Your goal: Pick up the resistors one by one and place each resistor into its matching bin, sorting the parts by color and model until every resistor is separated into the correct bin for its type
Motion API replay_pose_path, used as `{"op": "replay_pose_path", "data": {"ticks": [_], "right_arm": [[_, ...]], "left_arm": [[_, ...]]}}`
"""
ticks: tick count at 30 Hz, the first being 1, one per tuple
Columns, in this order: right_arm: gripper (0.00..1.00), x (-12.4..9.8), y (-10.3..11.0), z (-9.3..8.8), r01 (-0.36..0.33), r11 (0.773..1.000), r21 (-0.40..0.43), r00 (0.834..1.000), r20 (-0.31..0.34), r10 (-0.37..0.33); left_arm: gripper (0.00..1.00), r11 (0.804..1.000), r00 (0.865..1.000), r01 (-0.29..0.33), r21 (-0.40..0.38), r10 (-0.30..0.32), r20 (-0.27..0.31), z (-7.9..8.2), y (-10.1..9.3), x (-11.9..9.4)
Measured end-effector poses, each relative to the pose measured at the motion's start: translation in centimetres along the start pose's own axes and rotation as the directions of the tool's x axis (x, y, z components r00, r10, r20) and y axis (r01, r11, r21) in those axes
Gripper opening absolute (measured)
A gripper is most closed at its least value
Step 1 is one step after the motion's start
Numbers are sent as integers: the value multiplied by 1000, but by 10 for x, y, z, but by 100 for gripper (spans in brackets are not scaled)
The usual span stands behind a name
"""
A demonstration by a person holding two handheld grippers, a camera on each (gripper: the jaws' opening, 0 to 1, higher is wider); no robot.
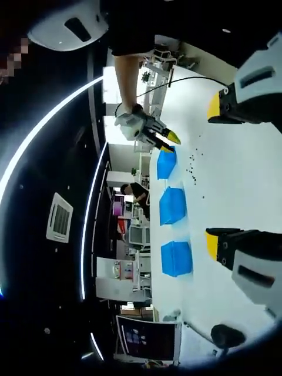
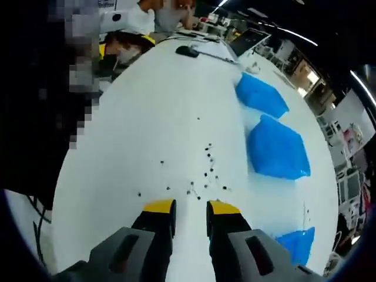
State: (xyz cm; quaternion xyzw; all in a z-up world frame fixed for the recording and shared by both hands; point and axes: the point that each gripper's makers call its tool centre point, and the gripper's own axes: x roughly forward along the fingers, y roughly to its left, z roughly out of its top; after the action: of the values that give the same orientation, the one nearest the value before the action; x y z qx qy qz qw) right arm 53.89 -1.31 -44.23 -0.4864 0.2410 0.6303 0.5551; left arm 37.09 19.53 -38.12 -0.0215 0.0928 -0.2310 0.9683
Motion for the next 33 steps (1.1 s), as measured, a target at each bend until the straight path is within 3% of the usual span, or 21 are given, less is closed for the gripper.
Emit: {"op": "replay_pose_path", "data": {"ticks": [13,33], "right_arm": [[17,32,-4,-16,-133,985,-113,984,-138,117],[5,44,-8,-27,-212,973,-91,964,-185,193]], "left_arm": [[73,999,998,36,-3,-36,-49,-14,-7,-5],[72,999,998,33,-18,-34,-51,-17,-11,-4]]}}
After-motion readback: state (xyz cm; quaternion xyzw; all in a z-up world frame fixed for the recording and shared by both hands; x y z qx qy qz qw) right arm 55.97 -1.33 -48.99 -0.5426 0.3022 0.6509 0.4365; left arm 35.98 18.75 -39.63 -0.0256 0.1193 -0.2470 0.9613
